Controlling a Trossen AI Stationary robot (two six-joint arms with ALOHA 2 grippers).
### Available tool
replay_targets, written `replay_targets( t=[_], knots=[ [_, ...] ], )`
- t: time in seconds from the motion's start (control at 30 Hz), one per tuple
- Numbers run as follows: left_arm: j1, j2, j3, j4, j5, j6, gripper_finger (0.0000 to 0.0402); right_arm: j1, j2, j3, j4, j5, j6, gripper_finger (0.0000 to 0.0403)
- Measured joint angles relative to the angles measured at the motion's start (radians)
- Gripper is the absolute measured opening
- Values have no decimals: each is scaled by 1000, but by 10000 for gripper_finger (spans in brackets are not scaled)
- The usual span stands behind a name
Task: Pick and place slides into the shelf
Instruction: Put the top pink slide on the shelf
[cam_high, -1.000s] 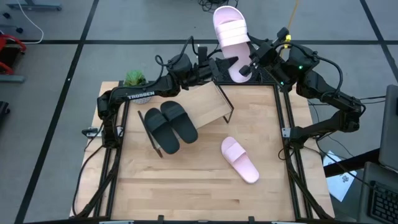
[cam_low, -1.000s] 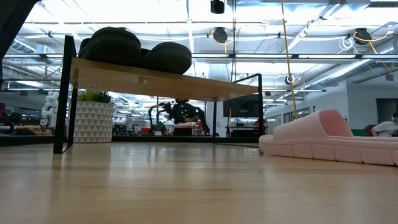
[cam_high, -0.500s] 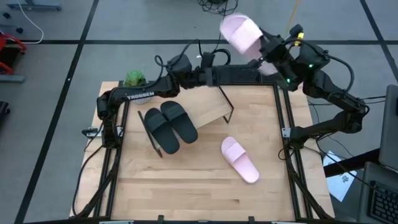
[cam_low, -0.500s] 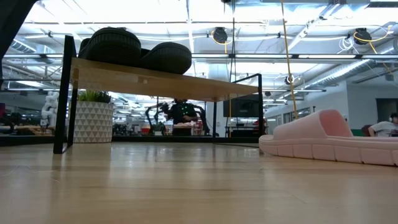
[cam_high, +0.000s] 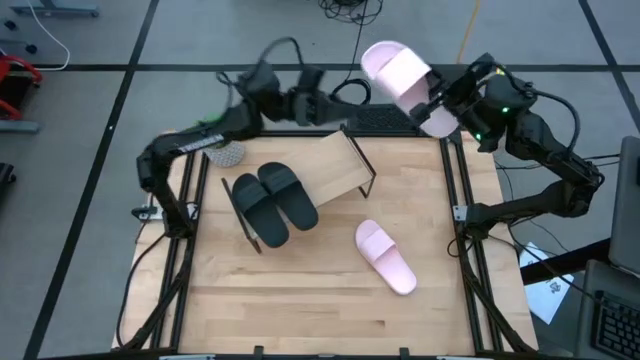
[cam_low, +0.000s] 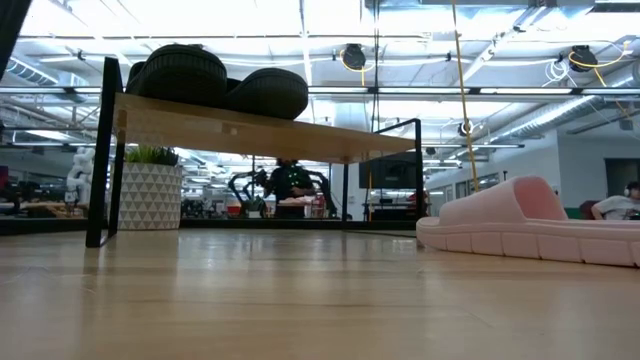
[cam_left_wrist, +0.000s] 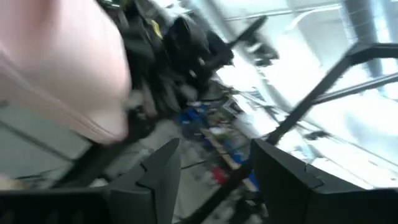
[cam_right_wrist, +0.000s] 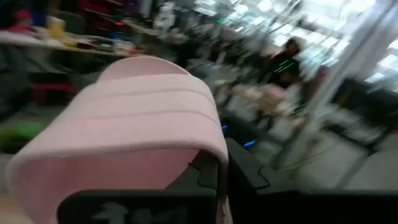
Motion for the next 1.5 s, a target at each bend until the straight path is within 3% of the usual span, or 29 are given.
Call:
replay_targets(
  t=[0.2,0.37,0.6,0.73,1.1,1.5],
  knots=[
    [87,-137,0,-273,-37,140,191,32,49,-1,-44,-136,303,0],
    [118,-231,0,-458,-88,247,191,74,150,0,-51,-132,432,0],
    [125,-317,0,-612,-147,361,191,85,311,-1,-53,-111,487,0],
    [125,-344,0,-656,-148,409,191,84,379,-1,-80,-39,516,0],
    [166,-343,0,-722,-149,472,191,86,475,-4,-191,-26,716,0],
    [217,-343,0,-752,-150,495,191,83,478,-226,-39,-23,828,0]
  ],
)
